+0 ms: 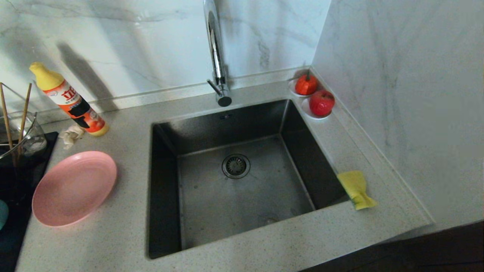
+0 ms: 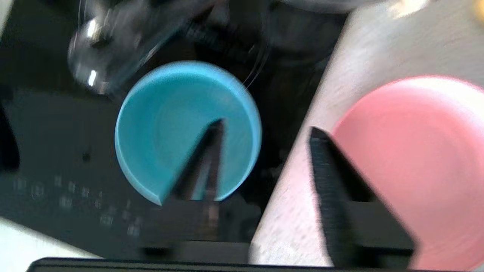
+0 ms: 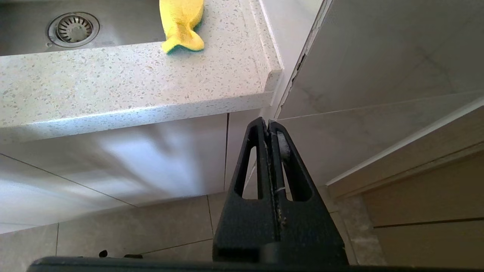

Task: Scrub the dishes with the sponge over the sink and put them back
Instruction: Place the bowl on the plate

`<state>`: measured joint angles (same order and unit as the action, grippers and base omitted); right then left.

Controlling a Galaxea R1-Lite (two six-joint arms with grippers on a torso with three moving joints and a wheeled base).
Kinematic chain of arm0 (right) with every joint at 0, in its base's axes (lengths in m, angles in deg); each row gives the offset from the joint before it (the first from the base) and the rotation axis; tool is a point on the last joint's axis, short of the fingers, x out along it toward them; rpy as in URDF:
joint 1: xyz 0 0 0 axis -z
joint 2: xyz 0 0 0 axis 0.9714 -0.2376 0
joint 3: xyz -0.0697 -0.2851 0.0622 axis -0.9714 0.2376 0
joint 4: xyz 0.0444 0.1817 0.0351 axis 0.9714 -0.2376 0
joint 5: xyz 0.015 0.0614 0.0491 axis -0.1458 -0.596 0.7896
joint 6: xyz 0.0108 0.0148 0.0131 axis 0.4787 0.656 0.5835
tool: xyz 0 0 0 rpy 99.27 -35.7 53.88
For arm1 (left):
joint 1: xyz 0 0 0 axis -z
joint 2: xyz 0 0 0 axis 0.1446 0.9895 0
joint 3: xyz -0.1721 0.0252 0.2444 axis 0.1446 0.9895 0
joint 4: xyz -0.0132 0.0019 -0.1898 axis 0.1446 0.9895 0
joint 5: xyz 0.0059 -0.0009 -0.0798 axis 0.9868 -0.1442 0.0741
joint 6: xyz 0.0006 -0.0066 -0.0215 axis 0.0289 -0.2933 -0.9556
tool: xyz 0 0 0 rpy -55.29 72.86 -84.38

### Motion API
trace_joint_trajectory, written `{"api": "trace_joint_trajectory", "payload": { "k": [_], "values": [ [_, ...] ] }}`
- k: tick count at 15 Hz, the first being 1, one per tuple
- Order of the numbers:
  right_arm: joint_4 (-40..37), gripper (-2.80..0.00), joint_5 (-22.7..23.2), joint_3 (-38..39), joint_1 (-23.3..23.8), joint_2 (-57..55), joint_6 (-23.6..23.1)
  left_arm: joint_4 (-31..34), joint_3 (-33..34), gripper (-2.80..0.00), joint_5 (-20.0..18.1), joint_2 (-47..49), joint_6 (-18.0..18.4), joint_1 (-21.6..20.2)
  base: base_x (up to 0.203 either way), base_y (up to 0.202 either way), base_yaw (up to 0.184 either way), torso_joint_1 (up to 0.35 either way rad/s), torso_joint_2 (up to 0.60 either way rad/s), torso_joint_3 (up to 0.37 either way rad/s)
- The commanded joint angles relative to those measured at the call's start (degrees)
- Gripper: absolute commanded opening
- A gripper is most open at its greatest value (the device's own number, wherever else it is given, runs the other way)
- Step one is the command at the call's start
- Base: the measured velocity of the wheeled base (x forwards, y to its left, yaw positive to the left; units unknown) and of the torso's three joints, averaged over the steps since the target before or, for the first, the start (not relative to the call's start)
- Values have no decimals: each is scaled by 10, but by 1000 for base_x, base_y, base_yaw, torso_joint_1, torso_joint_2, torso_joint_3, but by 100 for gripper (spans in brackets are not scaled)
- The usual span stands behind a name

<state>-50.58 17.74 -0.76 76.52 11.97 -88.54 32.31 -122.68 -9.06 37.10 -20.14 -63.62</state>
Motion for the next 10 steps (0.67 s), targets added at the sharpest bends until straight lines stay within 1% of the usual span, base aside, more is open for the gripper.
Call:
{"api": "trace_joint_trajectory", "payload": {
  "k": [1,7,10],
  "values": [
    [0,-280,0,0,0,-1,0,4,9,0,-1,10,0,-8,0,0,0,0,0,0],
    [0,-280,0,0,0,-1,0,5,79,0,2,19,3,-9,0,0,0,0,0,0],
    [0,-280,0,0,0,-1,0,5,76,0,1,29,-1,-10,0,0,0,0,0,0]
  ]
}}
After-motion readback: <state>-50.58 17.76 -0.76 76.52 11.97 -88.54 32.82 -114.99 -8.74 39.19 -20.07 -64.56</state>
